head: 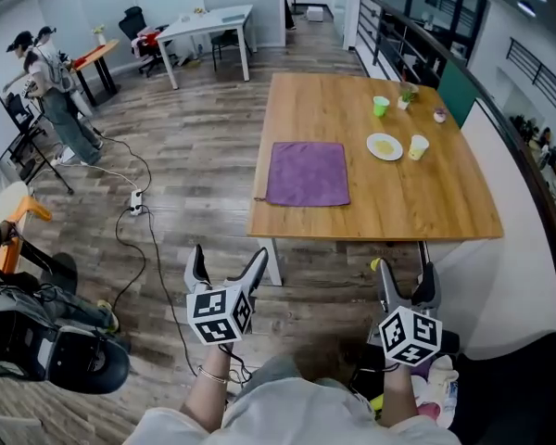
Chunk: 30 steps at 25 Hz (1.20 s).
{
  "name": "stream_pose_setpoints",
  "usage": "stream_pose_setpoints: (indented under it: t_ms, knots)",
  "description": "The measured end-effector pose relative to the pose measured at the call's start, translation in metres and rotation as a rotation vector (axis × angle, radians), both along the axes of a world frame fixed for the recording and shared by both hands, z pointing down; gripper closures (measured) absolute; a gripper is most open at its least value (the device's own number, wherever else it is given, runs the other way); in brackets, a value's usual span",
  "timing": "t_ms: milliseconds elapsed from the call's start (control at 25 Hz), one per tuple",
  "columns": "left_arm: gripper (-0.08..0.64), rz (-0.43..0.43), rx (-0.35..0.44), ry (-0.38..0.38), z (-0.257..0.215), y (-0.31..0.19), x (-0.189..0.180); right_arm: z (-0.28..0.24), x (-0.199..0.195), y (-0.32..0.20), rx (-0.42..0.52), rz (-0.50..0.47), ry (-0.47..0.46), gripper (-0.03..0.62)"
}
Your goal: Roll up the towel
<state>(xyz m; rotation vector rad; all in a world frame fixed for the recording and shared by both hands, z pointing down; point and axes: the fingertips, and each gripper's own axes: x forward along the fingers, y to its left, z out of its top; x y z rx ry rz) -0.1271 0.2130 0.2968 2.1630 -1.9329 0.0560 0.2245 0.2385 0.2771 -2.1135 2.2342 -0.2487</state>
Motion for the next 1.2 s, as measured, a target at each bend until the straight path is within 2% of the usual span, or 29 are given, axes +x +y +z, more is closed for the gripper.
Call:
stream_pose_setpoints:
  t_ms: [240, 560, 880, 1200]
  knots:
    - [-0.025, -0.008, -0.022, -0.008, 0.004, -0.030, -0.006, 0.009, -0.001, -0.034, -0.032, -0.006, -0.005, 0.105]
    - [-0.025, 0.011, -0.038, 0.004, 0.025, -0.104, 0.005, 0.027, 0.008, -0.103, -0.055, -0.007, -0.002, 0.106]
    - [-0.025, 0.031, -0.032, -0.002, 0.011, -0.230, -0.029, 0.008, -0.017, -0.223, -0.047, 0.014, 0.011, 0.106]
    - [-0.025, 0.053, -0.026, 0.008, 0.005, -0.320, -0.042, -0.001, -0.025, -0.304, -0.047, 0.025, 0.022, 0.106]
